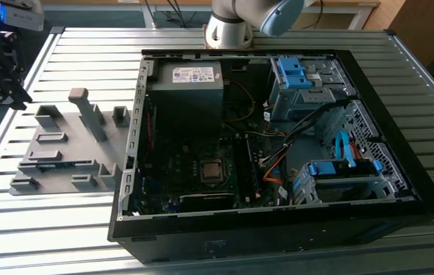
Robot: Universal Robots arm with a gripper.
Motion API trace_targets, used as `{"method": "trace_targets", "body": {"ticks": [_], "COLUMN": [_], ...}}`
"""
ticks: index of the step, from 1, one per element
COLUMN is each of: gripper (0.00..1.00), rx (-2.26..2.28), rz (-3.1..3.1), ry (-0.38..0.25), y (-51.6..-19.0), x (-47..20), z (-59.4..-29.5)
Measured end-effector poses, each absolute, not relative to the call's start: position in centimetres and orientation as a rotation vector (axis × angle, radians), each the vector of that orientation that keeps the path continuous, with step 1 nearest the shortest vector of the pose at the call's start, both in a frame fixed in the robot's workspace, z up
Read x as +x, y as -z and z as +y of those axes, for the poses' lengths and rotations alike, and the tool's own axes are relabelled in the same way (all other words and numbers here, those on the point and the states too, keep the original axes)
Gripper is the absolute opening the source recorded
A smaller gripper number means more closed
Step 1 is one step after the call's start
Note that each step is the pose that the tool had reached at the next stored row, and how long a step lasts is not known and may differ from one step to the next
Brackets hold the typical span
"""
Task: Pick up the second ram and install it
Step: 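Pick up the second ram and move it above second insertion slot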
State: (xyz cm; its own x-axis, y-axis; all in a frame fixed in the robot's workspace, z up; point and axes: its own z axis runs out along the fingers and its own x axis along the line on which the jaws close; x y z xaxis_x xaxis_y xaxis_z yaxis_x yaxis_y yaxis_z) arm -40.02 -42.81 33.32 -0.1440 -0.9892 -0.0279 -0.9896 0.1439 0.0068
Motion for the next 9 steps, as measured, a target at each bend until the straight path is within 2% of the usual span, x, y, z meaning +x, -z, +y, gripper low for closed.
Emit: {"method": "trace_targets", "body": {"ticks": [9], "gripper": [0.25], "rx": [-2.044], "rz": [2.363], "ry": [-0.037], "y": [-33.14], "x": [-40.02], "z": [-42.82]}}
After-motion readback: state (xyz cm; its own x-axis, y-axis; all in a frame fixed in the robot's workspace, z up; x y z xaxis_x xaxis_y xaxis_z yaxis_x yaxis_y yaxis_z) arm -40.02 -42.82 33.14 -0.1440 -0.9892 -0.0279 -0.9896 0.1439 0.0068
